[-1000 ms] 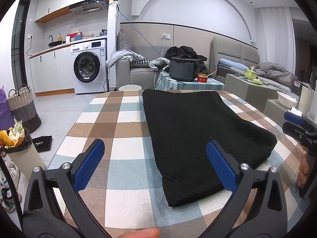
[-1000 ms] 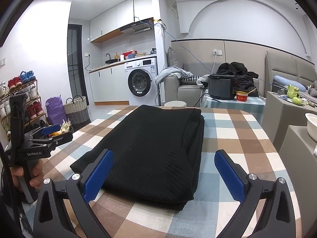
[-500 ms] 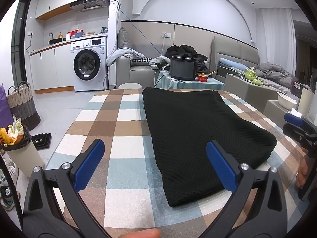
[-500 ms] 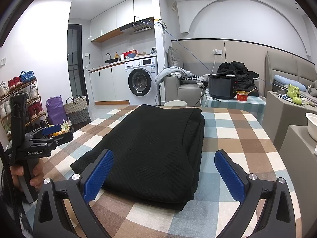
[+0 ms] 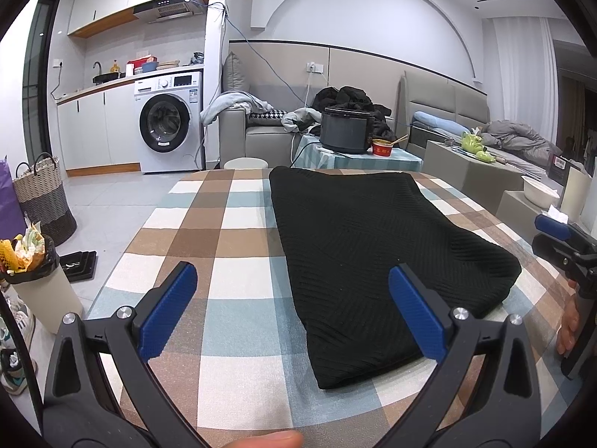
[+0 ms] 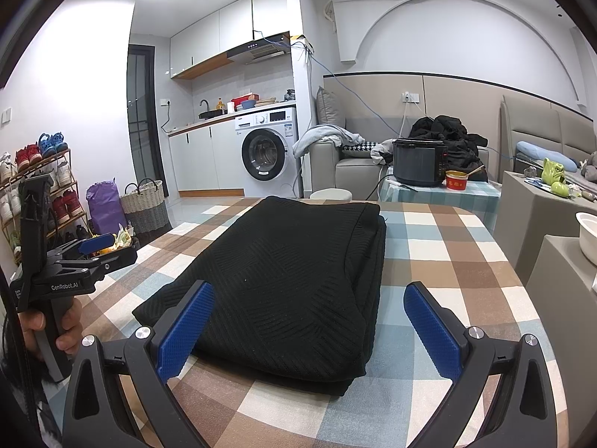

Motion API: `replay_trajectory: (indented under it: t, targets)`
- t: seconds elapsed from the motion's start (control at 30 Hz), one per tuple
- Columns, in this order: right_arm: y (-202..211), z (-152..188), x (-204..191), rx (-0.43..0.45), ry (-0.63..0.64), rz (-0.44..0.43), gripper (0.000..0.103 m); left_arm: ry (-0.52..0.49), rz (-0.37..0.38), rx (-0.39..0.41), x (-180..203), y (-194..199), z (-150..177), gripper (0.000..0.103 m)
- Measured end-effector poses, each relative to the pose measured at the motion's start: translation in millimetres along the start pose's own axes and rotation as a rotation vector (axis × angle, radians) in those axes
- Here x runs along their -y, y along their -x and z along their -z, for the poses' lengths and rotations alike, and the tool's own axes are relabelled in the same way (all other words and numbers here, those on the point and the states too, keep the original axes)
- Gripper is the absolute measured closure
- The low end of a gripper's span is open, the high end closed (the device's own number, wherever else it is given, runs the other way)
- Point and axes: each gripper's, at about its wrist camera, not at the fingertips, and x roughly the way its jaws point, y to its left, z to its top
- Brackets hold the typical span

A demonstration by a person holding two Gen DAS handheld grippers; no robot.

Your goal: Fold small clothes

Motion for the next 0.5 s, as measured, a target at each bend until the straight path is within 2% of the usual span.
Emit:
replay_trajectory:
  t: [0.5]
  targets:
    - [-0.5,0.4,-0.9,-0.001,-0.001,0.000,0.000,0.004,0.000,0.001,-1.8,-1.4,0.3,0.001]
